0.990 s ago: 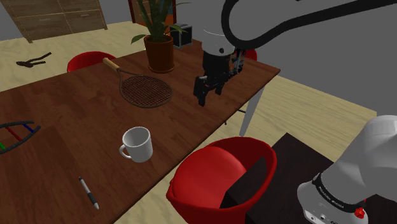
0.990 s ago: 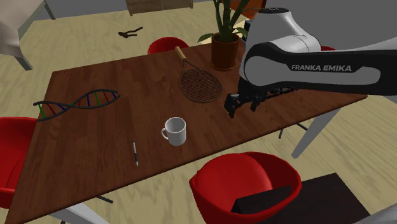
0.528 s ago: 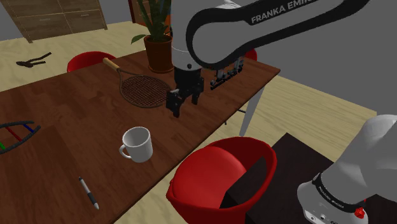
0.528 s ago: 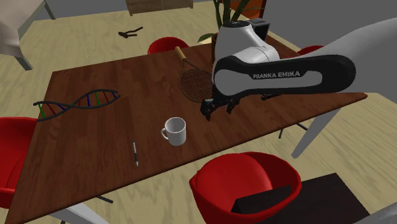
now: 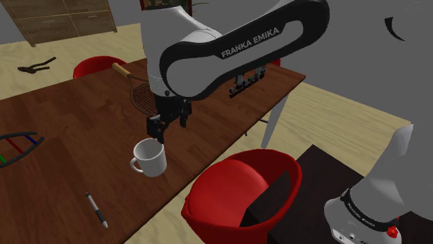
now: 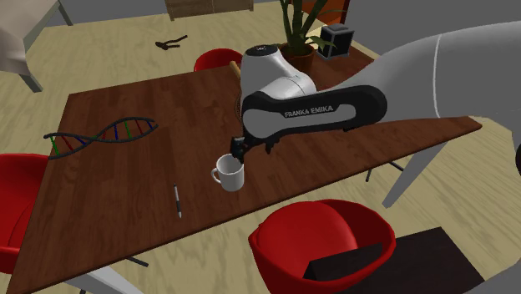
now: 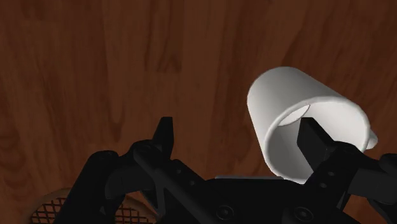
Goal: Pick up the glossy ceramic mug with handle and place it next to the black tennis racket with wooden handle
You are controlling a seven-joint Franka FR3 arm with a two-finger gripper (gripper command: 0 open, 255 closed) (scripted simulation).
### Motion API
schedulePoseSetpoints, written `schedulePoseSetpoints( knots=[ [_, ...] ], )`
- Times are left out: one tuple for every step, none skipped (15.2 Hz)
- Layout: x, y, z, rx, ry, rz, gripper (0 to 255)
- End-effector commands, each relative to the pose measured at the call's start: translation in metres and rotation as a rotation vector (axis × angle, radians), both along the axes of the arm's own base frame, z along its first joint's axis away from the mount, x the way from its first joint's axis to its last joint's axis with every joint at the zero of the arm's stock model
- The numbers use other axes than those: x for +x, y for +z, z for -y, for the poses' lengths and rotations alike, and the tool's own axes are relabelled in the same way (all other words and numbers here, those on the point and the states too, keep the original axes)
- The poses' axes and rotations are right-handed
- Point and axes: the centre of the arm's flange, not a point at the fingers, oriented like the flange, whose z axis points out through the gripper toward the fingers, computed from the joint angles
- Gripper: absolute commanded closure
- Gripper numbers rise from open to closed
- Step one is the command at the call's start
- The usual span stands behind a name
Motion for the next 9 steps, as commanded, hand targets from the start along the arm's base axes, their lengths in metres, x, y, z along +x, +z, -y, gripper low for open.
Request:
schedulePoseSetpoints(
  knots=[
    [0.011,-0.011,-0.022,0.002,0.011,0.004,0],
    [0.016,-0.016,-0.033,0.003,0.017,0.006,0],
    [0.018,-0.018,-0.038,0.004,0.02,0.007,0],
    [0.018,-0.023,-0.039,0.004,0.02,0.007,0],
    [0.018,-0.029,-0.039,0.004,0.02,0.007,0],
    [0.018,-0.034,-0.039,0.004,0.02,0.007,0],
    [0.018,-0.039,-0.04,0.004,0.02,0.007,0],
    [0.019,-0.044,-0.04,0.004,0.02,0.007,0],
    [0.019,-0.05,-0.04,0.004,0.02,0.007,0]
  ],
)
